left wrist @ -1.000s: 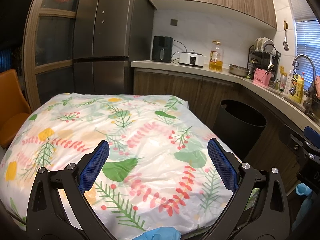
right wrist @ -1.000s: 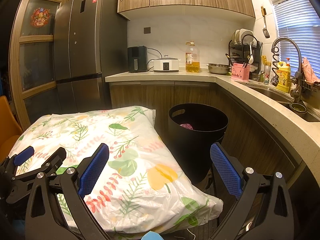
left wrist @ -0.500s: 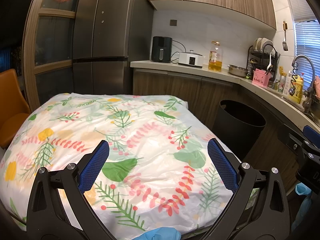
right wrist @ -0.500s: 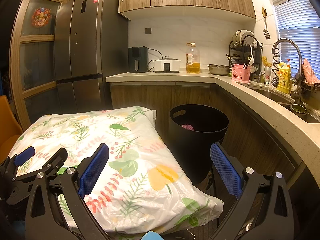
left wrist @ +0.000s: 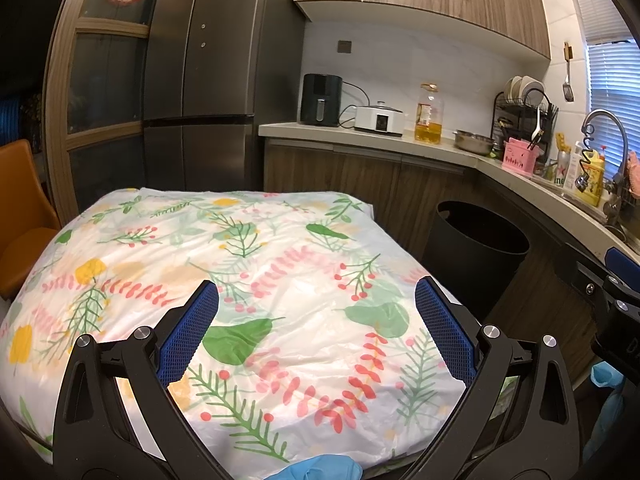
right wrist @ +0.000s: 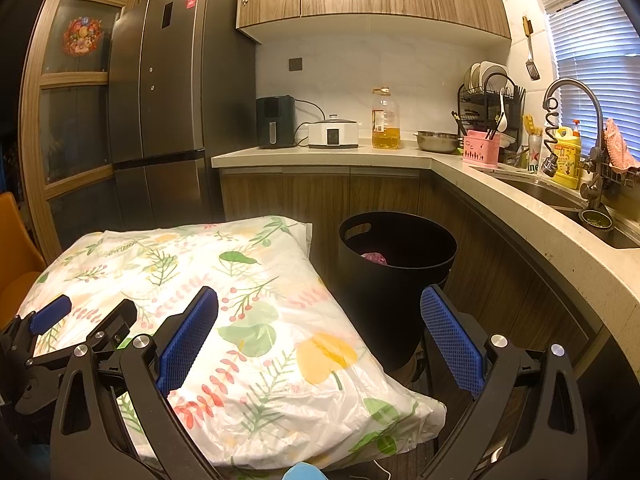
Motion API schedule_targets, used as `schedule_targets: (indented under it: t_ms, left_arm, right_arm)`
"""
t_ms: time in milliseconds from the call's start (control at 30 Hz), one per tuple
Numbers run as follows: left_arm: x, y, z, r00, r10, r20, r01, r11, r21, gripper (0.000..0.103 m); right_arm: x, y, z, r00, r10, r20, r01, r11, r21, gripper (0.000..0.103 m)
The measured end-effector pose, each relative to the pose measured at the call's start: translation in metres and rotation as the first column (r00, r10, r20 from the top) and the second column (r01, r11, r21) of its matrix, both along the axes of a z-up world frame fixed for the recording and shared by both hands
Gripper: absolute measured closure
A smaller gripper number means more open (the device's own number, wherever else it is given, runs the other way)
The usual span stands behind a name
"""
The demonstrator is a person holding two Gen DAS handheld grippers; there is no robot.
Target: Collect trash
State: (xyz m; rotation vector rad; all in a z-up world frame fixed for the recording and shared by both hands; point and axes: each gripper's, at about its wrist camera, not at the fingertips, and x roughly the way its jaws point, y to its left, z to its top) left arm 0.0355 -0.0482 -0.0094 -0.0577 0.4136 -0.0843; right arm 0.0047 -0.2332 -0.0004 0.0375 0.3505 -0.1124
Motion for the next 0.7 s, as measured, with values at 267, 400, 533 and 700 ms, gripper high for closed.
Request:
schedule_targets:
  t_ms: [267,400,533,700]
  left_arm:
    - [0.0001,0.0002,0.0001,1.0,-0.001,0.001,0.001,1.0,0.001,0.006]
    - [0.0002,-0.0013,0.0004,1.0,-0.001,0.002,0.001,1.0,0.0,0.006]
    - [-0.0001,-0.0002,-0.0001,1.0,-0.001,0.002,0.001,1.0,0.0,0.006]
    - [-0.0001,-0.0008,0.0004,1.0,-0.003,0.002,0.003,1.0,0.0,0.006]
  right_arm:
    - [0.0005,-0.0005,0.0029,1.0,-0.001,0.003,0.001,1.0,-0.002,0.006]
    - [0.0006,-0.0001,0.003,1.0,-0.003,0.005,0.003,1.0,-0.001,0.006]
    - [0.0015,-0.0001,0.0035,1.0,-0.002,0.005,0.002,1.0,-0.001,0.006]
    - [0.0013,0.0,0.0033,1.0,-0.003,0.005,0.003,1.0,-0.001,0.006]
